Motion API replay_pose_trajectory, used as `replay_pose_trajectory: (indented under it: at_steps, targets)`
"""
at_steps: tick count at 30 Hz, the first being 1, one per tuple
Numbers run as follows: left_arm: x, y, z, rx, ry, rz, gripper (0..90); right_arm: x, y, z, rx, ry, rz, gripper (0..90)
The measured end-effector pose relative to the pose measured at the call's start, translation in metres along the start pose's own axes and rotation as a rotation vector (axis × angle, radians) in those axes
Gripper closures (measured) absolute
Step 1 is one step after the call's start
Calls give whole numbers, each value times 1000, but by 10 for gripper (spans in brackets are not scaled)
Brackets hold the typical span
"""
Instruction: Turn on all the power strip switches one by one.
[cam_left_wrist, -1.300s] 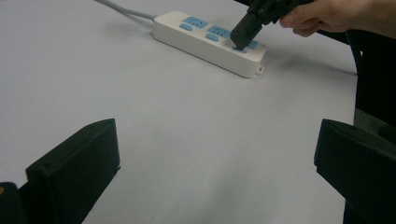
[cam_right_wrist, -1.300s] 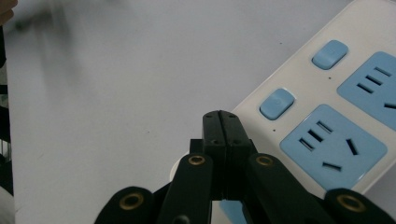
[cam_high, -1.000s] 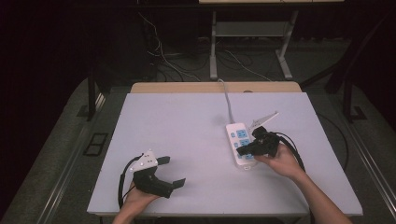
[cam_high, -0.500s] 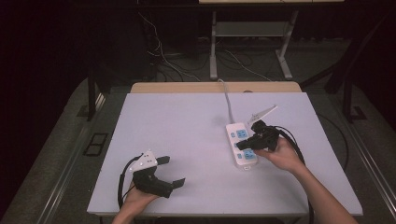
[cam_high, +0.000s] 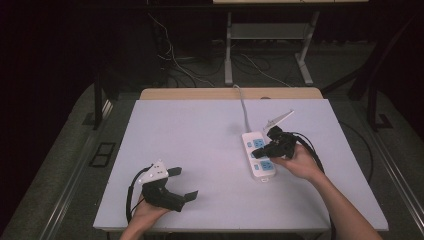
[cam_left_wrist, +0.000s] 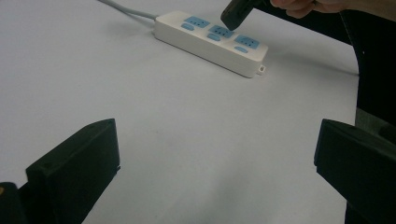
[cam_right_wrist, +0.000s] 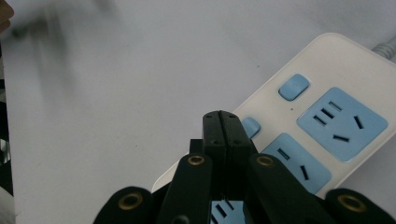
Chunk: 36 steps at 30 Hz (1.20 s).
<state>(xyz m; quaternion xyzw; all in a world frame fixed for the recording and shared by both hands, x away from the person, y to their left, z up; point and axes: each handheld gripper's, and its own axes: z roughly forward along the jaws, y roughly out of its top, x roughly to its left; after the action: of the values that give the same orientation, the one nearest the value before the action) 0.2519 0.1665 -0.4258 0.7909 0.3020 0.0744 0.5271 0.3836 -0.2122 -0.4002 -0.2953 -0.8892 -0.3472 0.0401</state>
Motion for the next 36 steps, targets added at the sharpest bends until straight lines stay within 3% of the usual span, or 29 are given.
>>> replay_pose_trajectory:
  at_steps: [17,36]
  targets:
    - [1,0,0,5,2,3,0,-14,7,11,16,0,23,898]
    - [0,0,0,5,1,3,0,-14,5,17,20,-11,9,898]
